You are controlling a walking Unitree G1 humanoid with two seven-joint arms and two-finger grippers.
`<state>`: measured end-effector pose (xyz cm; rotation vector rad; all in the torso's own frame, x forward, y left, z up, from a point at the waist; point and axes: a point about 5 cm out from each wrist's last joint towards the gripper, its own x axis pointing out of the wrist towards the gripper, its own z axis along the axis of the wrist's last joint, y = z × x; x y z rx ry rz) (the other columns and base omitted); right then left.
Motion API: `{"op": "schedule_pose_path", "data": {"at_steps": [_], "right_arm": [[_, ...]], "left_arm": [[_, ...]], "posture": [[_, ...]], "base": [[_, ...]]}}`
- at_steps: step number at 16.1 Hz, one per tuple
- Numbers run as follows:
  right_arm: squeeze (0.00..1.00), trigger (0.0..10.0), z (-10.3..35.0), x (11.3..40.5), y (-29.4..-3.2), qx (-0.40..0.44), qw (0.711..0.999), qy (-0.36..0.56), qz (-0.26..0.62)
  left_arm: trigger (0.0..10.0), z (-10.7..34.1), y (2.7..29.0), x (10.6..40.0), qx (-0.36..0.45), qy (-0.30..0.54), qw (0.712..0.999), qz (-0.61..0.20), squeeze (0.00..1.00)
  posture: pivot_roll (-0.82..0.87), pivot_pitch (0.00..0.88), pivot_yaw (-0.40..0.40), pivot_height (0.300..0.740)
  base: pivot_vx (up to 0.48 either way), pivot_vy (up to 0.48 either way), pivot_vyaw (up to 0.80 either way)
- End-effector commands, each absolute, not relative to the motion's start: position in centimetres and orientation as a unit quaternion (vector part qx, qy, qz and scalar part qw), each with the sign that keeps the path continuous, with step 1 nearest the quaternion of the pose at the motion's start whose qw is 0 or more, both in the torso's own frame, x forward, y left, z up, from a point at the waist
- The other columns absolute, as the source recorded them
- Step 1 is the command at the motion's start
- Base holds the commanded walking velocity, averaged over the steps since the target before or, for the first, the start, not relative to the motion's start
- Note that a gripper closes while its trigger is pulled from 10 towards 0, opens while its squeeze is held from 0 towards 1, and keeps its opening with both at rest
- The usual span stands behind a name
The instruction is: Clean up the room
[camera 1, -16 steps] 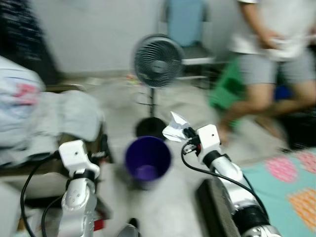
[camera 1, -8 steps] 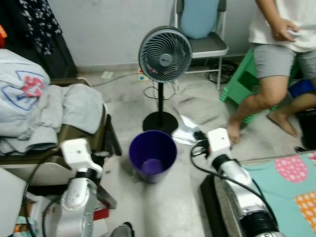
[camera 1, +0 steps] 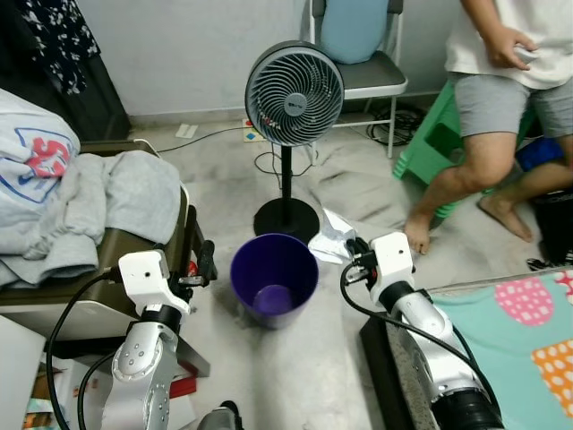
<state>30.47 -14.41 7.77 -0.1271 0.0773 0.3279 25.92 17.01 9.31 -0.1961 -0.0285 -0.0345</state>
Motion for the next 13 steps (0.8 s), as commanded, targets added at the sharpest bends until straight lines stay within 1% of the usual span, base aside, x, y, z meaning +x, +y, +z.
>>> {"op": "schedule_pose_path", "data": {"at_steps": [1,6,10,13], "right_arm": [[0.00,10.0,8.24,30.57,-14.12,-0.063,0.984,0.033,0.165],[0.00,10.0,8.27,30.68,-13.89,-0.053,0.984,0.037,0.169],[0.00,10.0,8.39,30.75,-13.66,-0.053,0.983,0.035,0.173],[0.00,10.0,8.40,30.76,-13.68,-0.048,0.983,0.035,0.172]], "left_arm": [[10.0,9.66,17.23,25.88,-0.095,-0.018,0.995,-0.021,0.00],[10.0,9.64,17.74,25.55,-0.087,-0.013,0.996,-0.023,0.00],[10.0,9.60,17.64,25.48,-0.085,-0.009,0.996,-0.022,0.00],[10.0,9.52,17.77,25.53,-0.080,-0.004,0.997,-0.017,0.00]], "posture": [[0.07,0.204,0.009,0.740],[0.09,0.208,0.009,0.740],[0.09,0.208,0.009,0.740],[0.09,0.208,0.009,0.740]], "base": [[0.285,0.000,0.00],[0.308,0.000,0.00],[0.301,0.000,0.00],[0.000,0.000,0.00]]}}
